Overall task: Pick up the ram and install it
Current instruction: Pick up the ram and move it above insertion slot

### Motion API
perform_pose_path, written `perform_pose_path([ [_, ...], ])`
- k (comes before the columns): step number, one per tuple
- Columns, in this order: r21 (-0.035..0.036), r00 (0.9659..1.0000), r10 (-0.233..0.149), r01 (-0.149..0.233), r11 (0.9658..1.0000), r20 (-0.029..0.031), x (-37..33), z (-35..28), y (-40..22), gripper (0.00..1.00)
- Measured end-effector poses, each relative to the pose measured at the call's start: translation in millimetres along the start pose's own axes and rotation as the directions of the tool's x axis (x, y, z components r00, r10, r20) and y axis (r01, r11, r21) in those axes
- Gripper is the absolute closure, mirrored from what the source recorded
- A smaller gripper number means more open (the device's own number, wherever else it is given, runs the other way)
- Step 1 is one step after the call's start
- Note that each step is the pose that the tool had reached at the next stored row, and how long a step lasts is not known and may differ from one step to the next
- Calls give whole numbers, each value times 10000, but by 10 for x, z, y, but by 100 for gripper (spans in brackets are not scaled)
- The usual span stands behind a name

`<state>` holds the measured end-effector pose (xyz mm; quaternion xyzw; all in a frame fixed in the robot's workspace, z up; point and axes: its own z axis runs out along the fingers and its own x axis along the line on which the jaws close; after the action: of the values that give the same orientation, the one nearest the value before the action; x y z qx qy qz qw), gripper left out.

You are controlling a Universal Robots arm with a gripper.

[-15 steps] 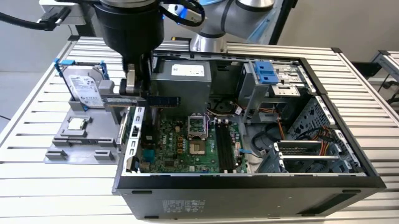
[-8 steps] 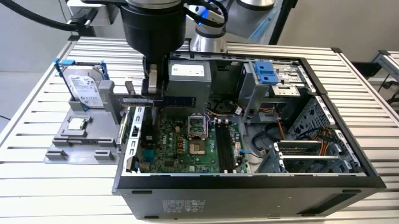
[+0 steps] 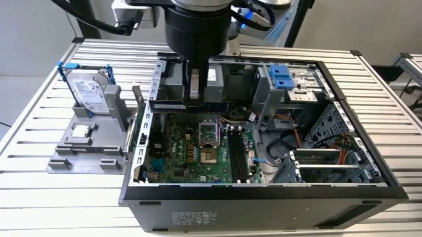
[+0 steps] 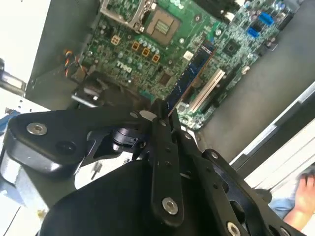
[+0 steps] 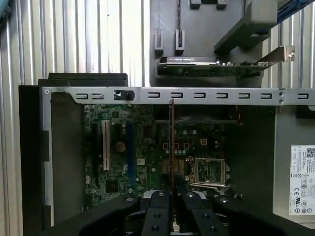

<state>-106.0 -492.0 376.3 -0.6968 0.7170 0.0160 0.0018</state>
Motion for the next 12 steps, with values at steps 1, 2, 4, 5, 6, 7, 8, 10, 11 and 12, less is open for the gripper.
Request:
perform_pose_path([
  [1,-1,10000,0,0,10000,-1,-3,-2,-88,100],
  [2,0,10000,1,-1,10000,0,-6,-3,-128,100],
  [4,-1,10000,0,0,10000,0,-17,-4,-219,100],
  [5,0,10000,0,0,10000,-1,-26,-5,-266,100],
  [6,0,10000,1,-1,10000,-1,-38,-6,-311,100],
  [7,0,10000,0,0,10000,-1,-48,-7,-355,100],
  [8,0,10000,0,0,10000,0,-59,-7,-399,100],
  [10,0,10000,0,0,10000,0,-82,-8,-482,100],
  [11,0,10000,0,0,10000,0,-94,-8,-523,100],
  [12,0,10000,0,0,10000,0,-106,-9,-566,100],
])
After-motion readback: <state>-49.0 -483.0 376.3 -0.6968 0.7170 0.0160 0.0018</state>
